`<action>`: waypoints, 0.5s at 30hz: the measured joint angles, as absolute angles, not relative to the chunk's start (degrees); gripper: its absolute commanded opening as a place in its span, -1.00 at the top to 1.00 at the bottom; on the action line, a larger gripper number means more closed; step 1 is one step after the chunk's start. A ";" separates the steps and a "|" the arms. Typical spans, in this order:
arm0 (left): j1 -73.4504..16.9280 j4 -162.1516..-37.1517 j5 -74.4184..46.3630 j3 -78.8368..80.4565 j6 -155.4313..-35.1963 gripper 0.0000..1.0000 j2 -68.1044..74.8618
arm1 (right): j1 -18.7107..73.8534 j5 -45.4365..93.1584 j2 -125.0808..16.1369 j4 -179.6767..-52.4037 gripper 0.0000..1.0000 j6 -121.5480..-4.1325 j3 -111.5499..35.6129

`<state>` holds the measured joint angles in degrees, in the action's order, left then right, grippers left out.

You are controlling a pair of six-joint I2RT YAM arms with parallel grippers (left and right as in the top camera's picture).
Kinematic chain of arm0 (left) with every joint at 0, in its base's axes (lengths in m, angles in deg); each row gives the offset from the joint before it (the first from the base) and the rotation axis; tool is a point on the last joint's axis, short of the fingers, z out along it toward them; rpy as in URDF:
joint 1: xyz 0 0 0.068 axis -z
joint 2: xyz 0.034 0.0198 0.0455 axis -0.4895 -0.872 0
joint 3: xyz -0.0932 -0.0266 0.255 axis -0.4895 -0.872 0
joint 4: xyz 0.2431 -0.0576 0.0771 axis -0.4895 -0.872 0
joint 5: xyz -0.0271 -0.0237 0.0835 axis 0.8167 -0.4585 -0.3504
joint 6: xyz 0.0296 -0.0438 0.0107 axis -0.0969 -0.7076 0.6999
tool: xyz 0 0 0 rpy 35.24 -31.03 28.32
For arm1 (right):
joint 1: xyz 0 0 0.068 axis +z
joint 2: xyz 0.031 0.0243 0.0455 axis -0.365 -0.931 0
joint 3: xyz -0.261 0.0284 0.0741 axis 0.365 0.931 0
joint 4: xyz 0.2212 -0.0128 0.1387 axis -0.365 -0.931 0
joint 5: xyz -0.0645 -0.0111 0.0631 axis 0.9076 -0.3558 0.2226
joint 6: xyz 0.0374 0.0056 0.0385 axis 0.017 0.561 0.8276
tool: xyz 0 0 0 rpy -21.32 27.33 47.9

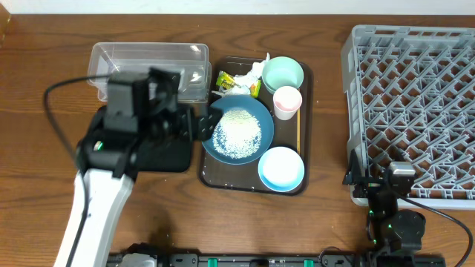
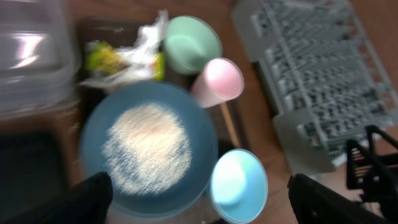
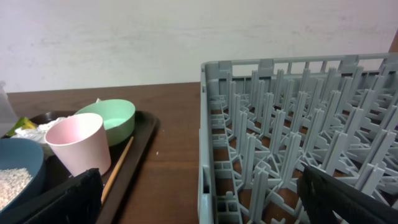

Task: Sort waste into correct bins and load items into the dishwasher rack
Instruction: 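Reach the left gripper over the brown tray to the blue rice bowl rim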

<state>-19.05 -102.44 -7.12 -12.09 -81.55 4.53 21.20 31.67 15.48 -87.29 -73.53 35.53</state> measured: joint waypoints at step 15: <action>10.63 -114.88 -45.04 5.73 -84.66 -0.84 -21.77 | 21.20 31.70 15.48 -87.29 -0.98 -73.53 35.53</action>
<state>10.63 -114.88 -45.04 5.73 -84.66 -21.77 21.20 31.70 15.48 -87.29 -73.53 35.53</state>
